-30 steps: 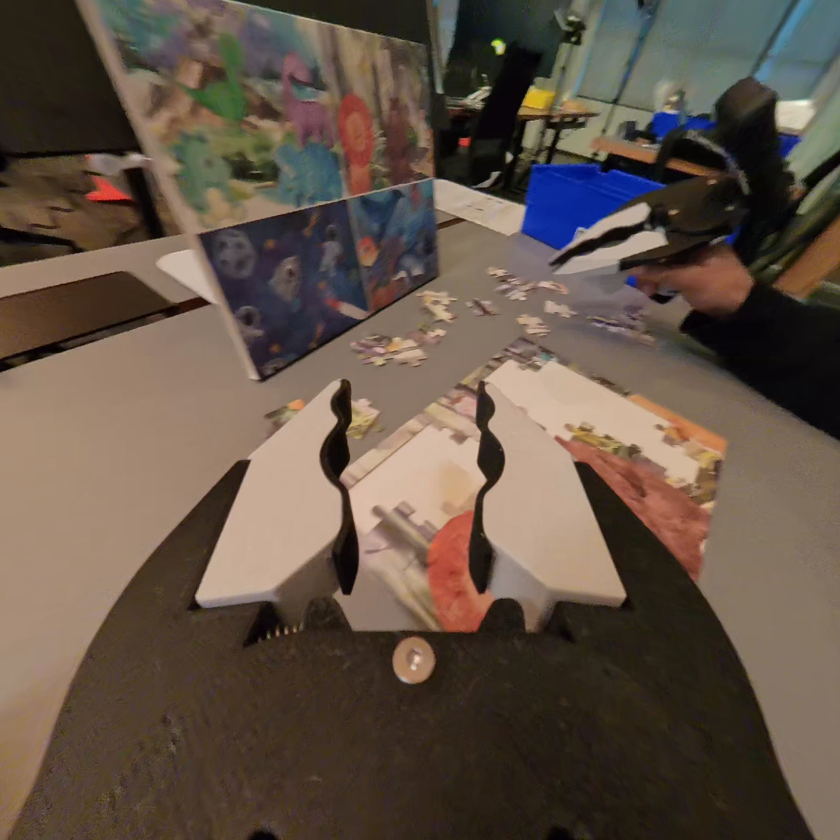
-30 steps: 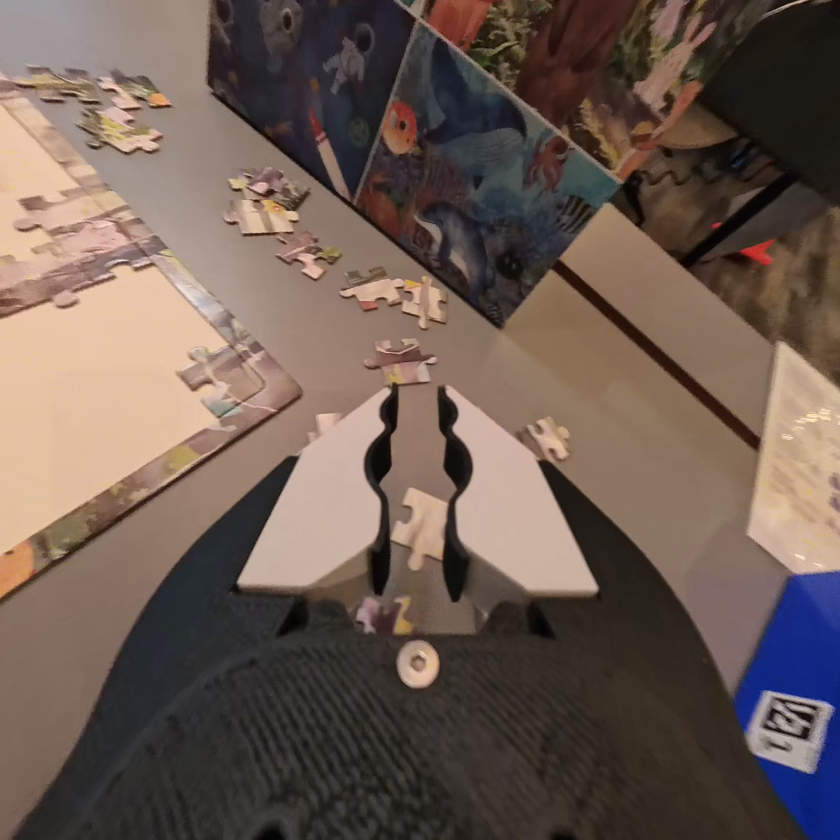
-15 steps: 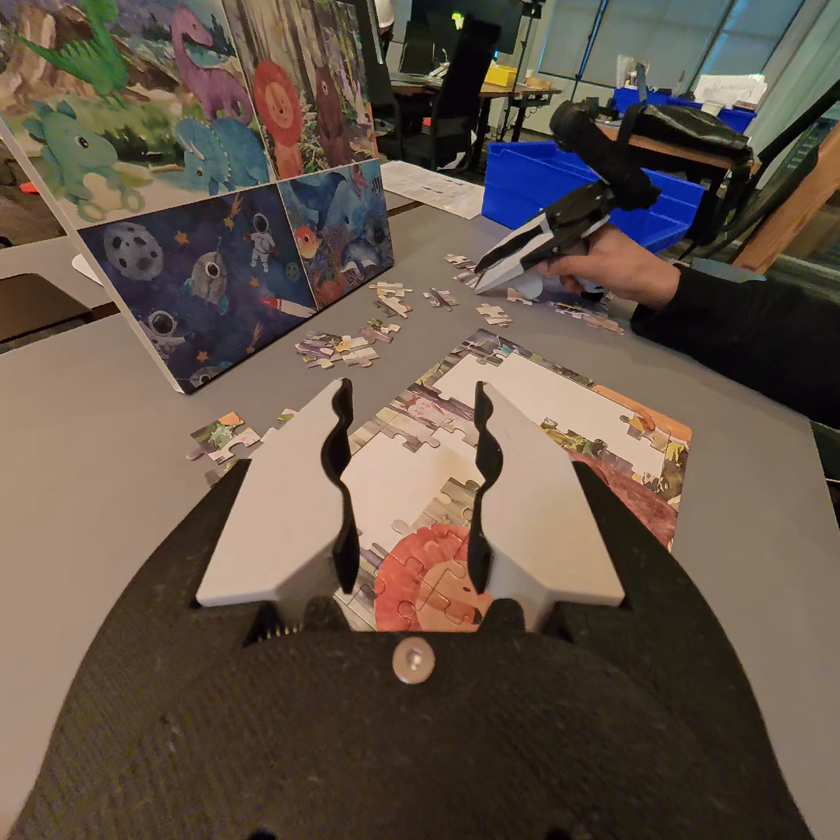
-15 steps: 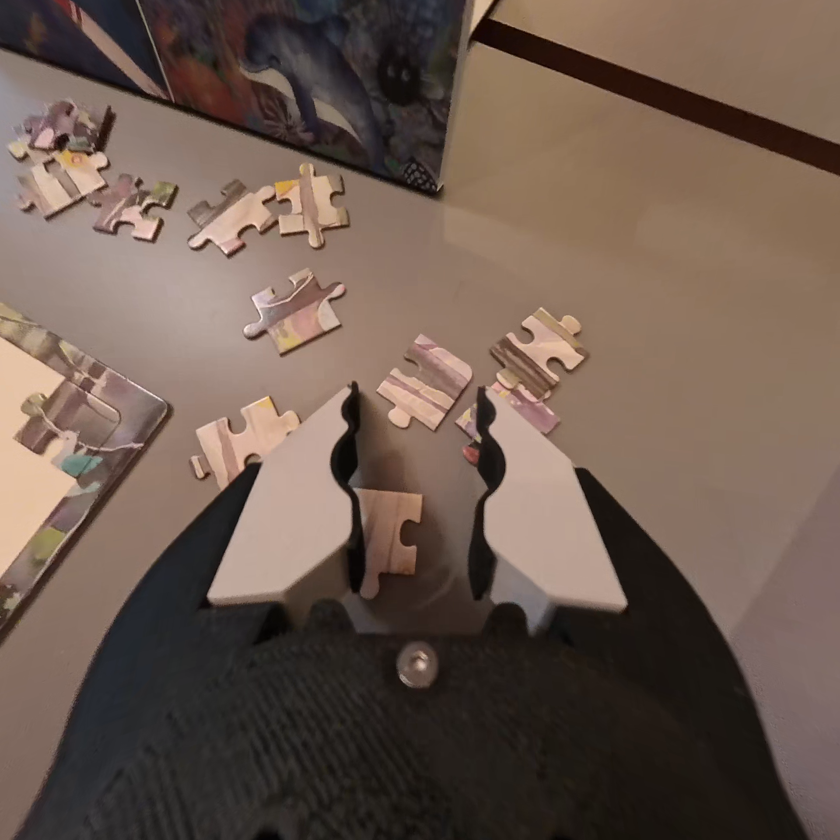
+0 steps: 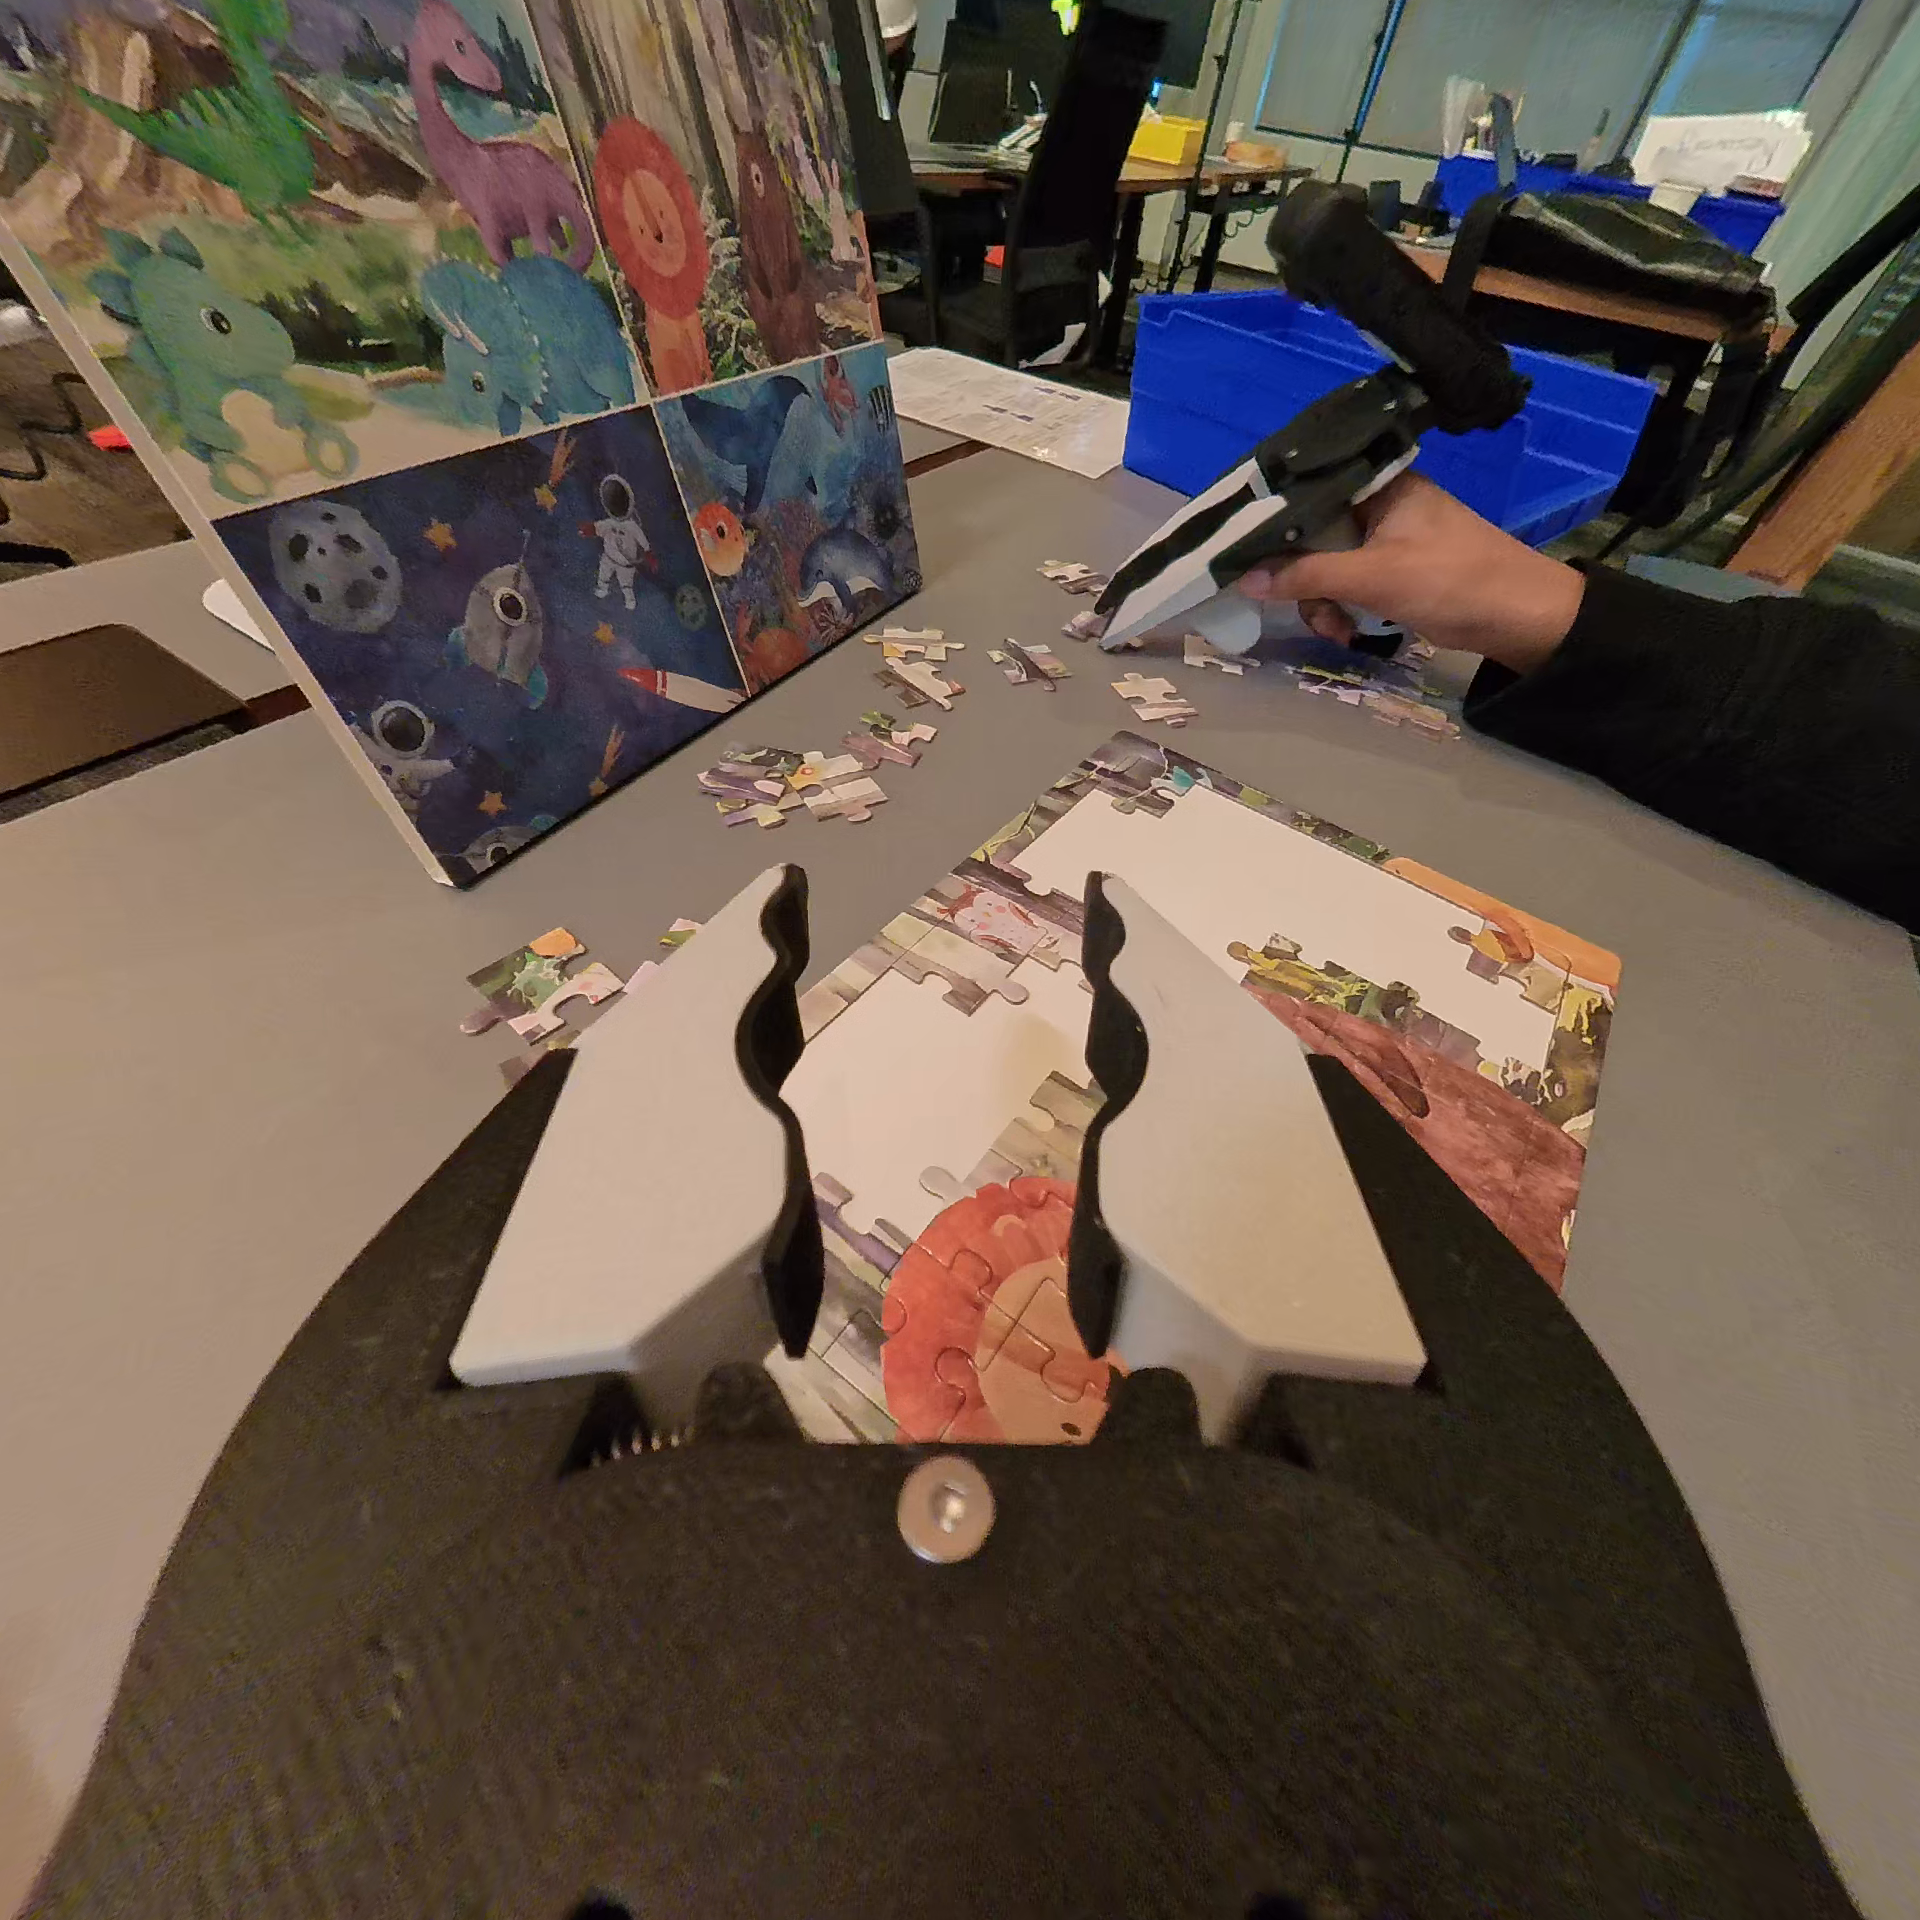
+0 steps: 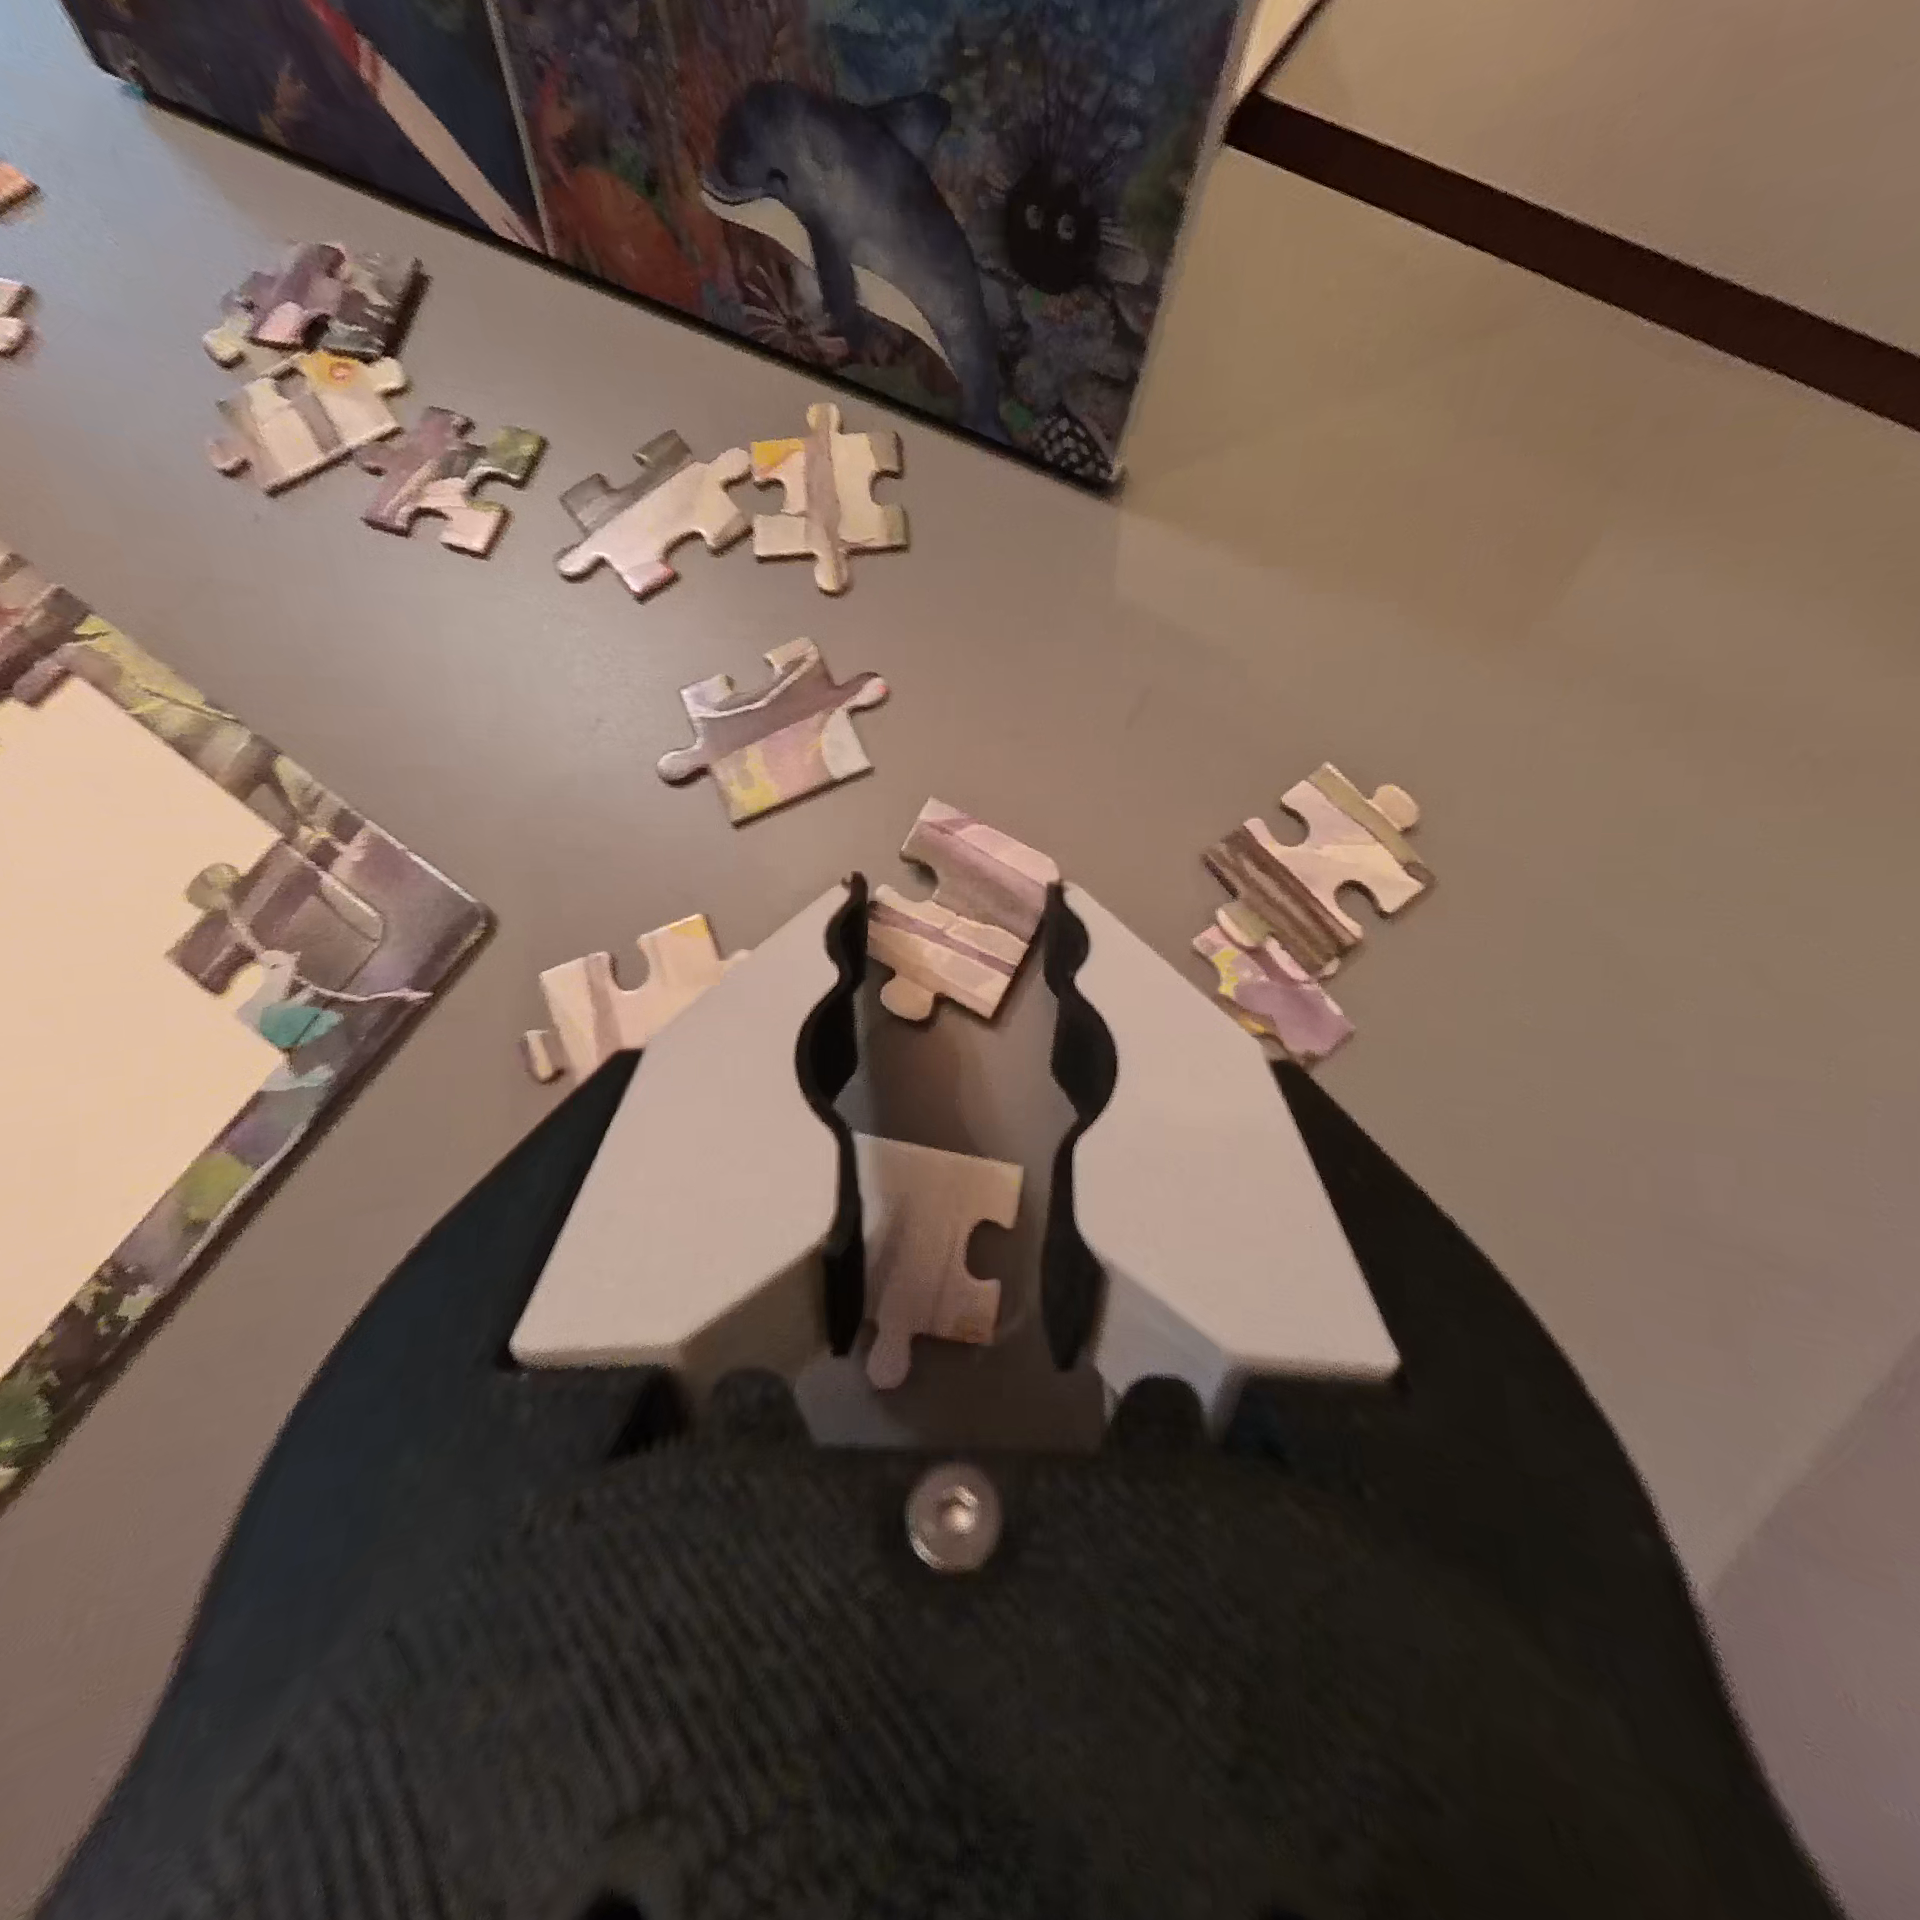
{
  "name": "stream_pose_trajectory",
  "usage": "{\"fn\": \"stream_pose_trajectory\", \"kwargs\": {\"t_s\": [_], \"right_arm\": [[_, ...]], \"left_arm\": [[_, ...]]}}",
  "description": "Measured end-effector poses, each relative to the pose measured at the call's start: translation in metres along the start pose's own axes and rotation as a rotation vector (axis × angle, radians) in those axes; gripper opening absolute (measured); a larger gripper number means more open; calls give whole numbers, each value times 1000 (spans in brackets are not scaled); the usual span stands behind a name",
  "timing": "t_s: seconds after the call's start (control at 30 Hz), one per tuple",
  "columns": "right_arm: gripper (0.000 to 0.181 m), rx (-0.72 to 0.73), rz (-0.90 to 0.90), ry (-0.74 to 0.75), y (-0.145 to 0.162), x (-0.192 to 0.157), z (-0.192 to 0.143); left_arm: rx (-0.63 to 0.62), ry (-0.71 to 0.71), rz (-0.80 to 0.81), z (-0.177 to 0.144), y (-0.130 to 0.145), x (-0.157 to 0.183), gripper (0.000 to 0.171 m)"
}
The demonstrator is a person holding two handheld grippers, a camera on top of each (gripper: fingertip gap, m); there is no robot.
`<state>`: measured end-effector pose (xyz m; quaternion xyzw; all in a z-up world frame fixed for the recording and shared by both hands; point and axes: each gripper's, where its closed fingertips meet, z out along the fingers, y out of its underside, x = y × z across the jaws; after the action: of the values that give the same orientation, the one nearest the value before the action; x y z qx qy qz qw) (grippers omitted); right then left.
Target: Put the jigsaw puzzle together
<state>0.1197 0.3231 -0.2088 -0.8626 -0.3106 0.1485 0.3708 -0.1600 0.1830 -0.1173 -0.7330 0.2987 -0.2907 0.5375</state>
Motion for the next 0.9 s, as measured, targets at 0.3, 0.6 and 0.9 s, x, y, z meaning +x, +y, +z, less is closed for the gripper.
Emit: {"fn": "stream_pose_trajectory", "kwargs": {"t_s": [0.3, 0.6, 0.9], "right_arm": [[19, 55, -158, 46, -26, -31, -16], [35, 94, 72, 13, -11, 15, -16], [35, 13, 45, 50, 2, 20, 2]], "left_arm": [[12, -20, -1, -6, -3, -6, 51], [30, -24, 11, -14, -8, -6, 51], [17, -17, 1, -12, -4, -7, 52]]}}
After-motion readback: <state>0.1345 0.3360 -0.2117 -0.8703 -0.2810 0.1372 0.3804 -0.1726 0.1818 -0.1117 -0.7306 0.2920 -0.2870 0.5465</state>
